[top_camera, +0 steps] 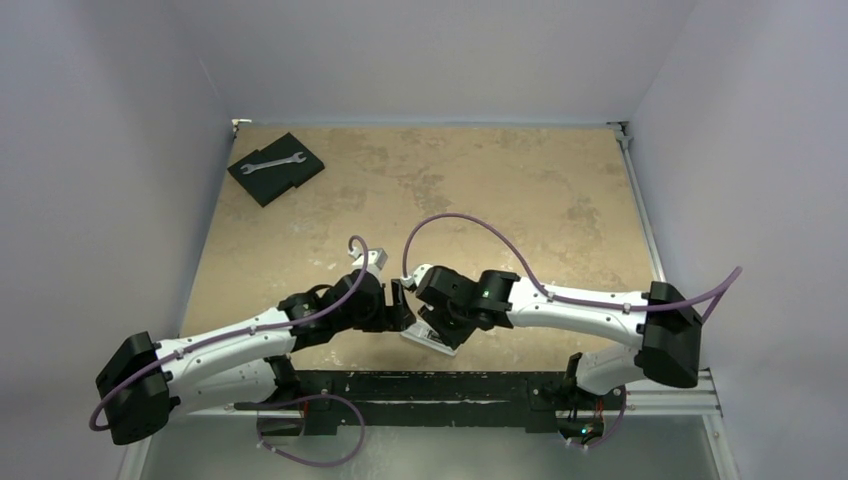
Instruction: Load the batteries into the remote control
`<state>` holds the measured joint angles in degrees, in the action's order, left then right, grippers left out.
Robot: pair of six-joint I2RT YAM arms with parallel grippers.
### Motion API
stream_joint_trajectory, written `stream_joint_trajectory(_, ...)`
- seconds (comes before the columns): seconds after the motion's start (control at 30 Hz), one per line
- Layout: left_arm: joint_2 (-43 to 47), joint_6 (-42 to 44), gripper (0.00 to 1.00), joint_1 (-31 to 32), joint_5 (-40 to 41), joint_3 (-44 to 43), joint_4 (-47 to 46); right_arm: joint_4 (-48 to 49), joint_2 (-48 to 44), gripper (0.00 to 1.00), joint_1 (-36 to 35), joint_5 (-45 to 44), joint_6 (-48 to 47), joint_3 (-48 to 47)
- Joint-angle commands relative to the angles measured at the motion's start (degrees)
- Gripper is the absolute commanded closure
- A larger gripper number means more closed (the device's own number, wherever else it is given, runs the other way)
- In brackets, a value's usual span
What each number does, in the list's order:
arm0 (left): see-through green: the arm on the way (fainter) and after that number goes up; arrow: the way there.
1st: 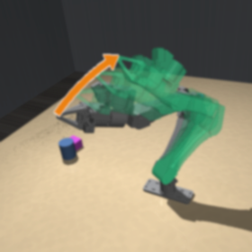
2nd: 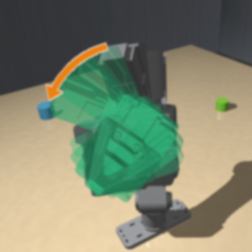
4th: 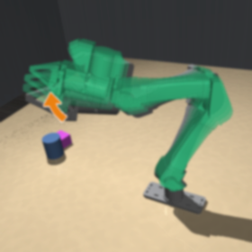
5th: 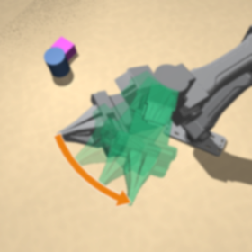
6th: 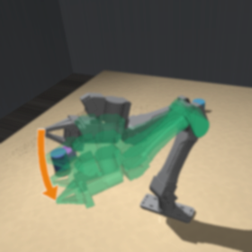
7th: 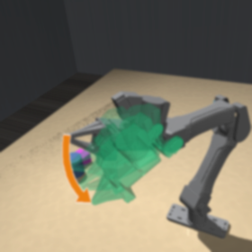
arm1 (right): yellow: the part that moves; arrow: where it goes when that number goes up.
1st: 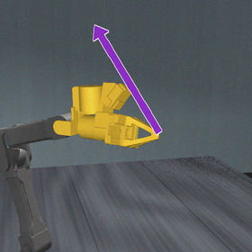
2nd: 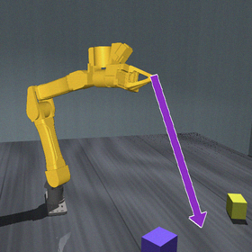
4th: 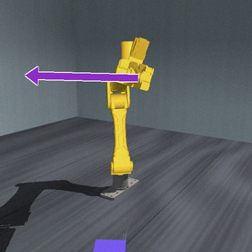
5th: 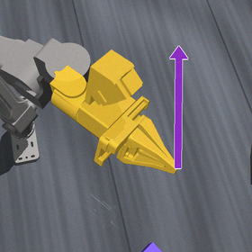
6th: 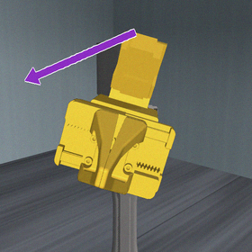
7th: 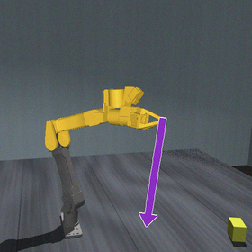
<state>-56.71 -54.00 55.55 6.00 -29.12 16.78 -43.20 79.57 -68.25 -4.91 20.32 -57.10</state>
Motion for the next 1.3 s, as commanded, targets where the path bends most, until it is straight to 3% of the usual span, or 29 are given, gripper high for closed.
stream_joint_trajectory(0.0, 1.37, -0.93, 0.24, 0.17, 2.84, -1.02, 1.7, -1.92, 2.44, 0.84, -0.13, 1.48, -4.52, -3.5)
stream_joint_trajectory(0.23, 3.04, -2.6, 0.24, 0.22, 4.32, -0.4, 4.0, -4.58, 5.6, 0.84, -0.13, 1.76, -6.26, -4.68)
stream_joint_trajectory(0.57, 7.6, -10.16, 0.29, 0.13, 12.36, -0.78, 12.84, -4.88, 9.0, 0.83, -0.13, 3.14, -8.41, -5.16)
stream_joint_trajectory(1.27, 13.5, -12.06, 0.43, 0.17, 15.42, -0.26, 15.47, -4.49, 14.94, 0.83, -0.13, 4.29, -11.86, -9.44)
